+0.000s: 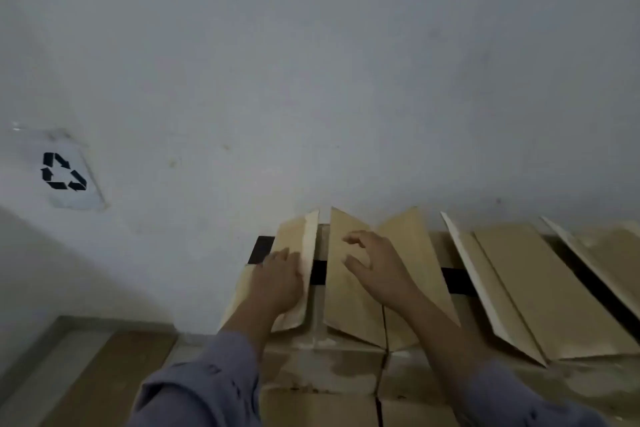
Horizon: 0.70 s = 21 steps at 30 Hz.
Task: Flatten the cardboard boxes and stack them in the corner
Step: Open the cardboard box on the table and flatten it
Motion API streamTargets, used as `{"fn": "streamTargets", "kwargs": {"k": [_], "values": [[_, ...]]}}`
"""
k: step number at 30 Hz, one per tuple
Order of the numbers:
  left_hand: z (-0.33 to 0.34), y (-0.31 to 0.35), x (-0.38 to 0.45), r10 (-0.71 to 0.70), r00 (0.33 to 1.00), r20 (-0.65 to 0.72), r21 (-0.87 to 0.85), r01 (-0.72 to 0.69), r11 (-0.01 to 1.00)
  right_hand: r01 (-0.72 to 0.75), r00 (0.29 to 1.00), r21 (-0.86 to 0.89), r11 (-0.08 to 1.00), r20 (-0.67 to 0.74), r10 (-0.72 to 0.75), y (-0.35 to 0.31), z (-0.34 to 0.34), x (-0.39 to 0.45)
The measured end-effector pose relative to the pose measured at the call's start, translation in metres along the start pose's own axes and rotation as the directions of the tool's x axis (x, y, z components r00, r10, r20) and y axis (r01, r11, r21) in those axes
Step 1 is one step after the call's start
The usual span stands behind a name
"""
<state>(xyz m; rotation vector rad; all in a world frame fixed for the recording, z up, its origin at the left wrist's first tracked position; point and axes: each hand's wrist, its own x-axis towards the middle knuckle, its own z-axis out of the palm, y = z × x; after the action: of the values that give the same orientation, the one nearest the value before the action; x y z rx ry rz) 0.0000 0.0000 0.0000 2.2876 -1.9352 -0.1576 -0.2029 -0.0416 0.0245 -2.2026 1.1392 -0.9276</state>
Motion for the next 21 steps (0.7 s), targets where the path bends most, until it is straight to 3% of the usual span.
{"fn": "streamTargets", "kwargs": {"k": [3, 6, 11, 13, 15, 18, 21], "values": [[0.028, -0.016, 0.01, 0.055, 0.989, 0.135, -0.022, -0.053, 0.998, 0.024, 0.988, -0.082, 0.996, 0.156, -0.011, -0.001, 0.038, 0.008], [0.052, -0.02, 0.006, 0.091, 0.993, 0.075, -0.014, -0.091, 0.996, 0.009, 0.973, -0.159, 0.987, 0.228, 0.028, 0.003, 0.06, 0.002], [0.064, -0.026, 0.021, 0.141, 0.99, -0.008, -0.003, -0.141, 0.99, 0.099, 0.995, -0.367, 0.925, 0.068, -0.079, -0.01, 0.042, 0.018], [0.066, -0.027, 0.027, 0.14, 0.99, -0.029, -0.015, -0.141, 0.99, 0.017, 0.996, -0.385, 0.923, -0.078, -0.051, -0.016, 0.027, 0.03], [0.069, -0.027, 0.03, 0.143, 0.989, -0.042, -0.015, -0.144, 0.99, -0.14, 0.986, -0.419, 0.897, -0.145, 0.086, -0.014, 0.007, 0.038], [0.069, -0.027, 0.03, 0.143, 0.99, -0.011, 0.012, -0.143, 0.99, -0.333, 0.931, -0.623, 0.707, -0.1, 0.351, 0.003, -0.024, 0.042], [0.065, -0.027, 0.029, 0.134, 0.991, -0.013, 0.023, -0.133, 0.991, -0.321, 0.867, -0.831, 0.455, -0.065, 0.493, 0.031, -0.024, 0.033]]}}
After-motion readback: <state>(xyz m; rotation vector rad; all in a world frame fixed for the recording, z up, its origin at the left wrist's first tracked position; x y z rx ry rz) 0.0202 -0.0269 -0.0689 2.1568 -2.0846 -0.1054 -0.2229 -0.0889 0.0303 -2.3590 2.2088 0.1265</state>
